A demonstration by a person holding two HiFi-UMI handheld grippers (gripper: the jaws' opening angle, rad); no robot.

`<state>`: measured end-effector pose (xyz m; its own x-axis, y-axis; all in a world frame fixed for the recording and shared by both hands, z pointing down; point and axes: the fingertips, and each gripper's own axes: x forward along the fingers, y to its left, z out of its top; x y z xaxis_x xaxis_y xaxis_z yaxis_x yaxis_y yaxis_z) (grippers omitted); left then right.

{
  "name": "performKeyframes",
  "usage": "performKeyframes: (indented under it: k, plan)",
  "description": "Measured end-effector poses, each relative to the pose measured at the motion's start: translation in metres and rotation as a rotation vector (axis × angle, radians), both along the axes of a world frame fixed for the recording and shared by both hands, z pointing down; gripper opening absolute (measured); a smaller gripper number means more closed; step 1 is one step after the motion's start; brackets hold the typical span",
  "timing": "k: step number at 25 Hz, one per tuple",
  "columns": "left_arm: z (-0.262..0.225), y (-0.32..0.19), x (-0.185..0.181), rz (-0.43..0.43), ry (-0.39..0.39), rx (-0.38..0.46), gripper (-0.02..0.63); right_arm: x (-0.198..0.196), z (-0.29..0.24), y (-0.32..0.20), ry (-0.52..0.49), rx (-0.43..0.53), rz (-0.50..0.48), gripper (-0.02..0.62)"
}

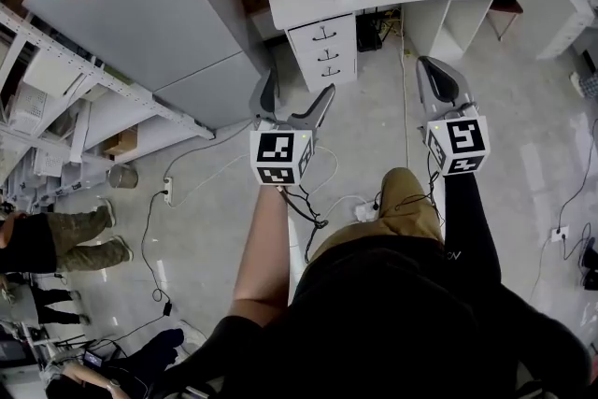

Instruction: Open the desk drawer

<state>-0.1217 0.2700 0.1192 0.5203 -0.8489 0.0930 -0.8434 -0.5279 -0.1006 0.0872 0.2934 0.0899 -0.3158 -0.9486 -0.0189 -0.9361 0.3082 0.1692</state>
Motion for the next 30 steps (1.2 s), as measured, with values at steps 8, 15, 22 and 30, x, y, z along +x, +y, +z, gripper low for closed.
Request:
performKeyframes:
  k: [8,15,22,30]
  plan:
    - [0.003,-0.047,0.018,0.003,-0.007,0.008,0.473,0.015,-0.002,-0.051,-0.002,0.023,-0.016,0.000]
    - [0.014,-0.136,0.038,-0.036,-0.029,0.006,0.472,0.025,0.012,-0.158,0.004,0.026,-0.097,0.000]
    - [0.011,-0.241,0.057,-0.112,-0.043,0.002,0.472,0.042,-0.007,-0.283,-0.011,0.061,-0.183,0.000]
    - [0.021,-0.330,0.077,-0.173,-0.008,-0.047,0.472,0.052,-0.013,-0.392,-0.028,0.071,-0.275,0.000]
